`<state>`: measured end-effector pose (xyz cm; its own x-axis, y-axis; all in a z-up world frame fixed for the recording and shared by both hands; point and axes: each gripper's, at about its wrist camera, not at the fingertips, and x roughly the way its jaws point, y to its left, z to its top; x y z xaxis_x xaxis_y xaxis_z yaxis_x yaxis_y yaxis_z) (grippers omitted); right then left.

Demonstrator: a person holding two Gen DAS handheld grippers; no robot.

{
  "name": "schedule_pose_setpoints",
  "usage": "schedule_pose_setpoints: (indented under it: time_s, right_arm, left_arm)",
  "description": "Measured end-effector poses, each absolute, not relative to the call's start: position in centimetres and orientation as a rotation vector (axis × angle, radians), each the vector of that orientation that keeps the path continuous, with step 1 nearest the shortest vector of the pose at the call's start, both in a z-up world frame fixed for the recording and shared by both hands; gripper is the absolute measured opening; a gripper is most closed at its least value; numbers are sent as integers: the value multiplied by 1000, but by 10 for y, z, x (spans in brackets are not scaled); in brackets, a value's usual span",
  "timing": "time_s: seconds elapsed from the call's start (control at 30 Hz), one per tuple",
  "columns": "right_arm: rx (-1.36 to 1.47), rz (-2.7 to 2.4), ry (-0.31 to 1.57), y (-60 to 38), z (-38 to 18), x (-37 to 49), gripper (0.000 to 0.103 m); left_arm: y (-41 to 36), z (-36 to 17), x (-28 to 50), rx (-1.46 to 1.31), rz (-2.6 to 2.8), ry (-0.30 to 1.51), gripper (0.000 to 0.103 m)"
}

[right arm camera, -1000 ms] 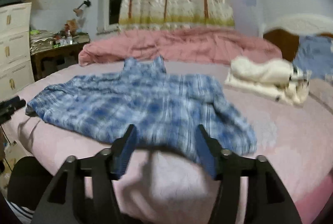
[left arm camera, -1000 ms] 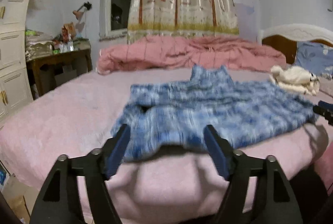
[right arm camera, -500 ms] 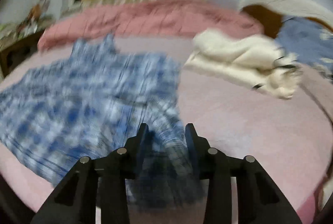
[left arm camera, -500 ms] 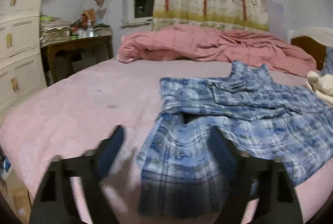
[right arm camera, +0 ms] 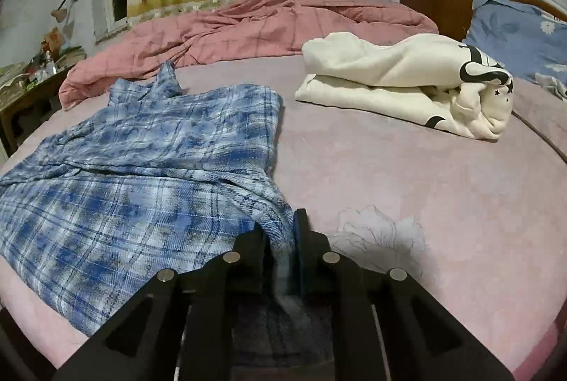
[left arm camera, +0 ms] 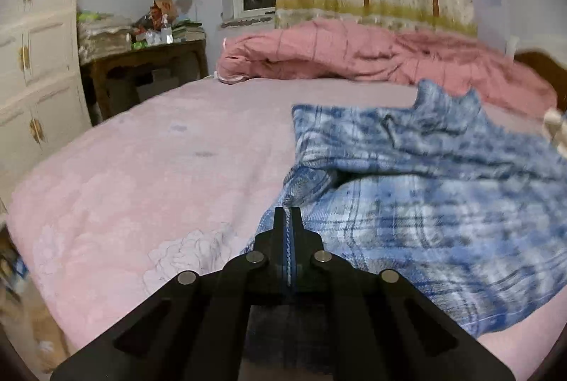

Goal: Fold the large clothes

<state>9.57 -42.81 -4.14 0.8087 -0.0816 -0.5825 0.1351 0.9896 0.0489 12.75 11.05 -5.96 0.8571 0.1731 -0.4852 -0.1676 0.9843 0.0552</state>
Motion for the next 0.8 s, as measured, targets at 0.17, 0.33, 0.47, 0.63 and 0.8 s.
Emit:
schedule_pose_setpoints:
  time_s: [0.17,0.33,0.47,0.63,0.8]
  right_arm:
    - [-56,-129,571,-406,-26,80,19]
    - [-260,-69,609,-371,-19,83,22]
    - [-314,-79,662,-363,-23,104,27]
    - [-385,-133,664,-357,-30,123,9]
    - [-316,-133,361,-358,-2,76,3]
  left_arm:
    - [109,-47,115,40,182,464,57]
    - [119,-28,107,-11,234,420,66]
    - [109,-22,104,-2,186,416,66]
    - [98,-19,106,9,155,413,68]
    - [104,-15,104,-38,156,400,68]
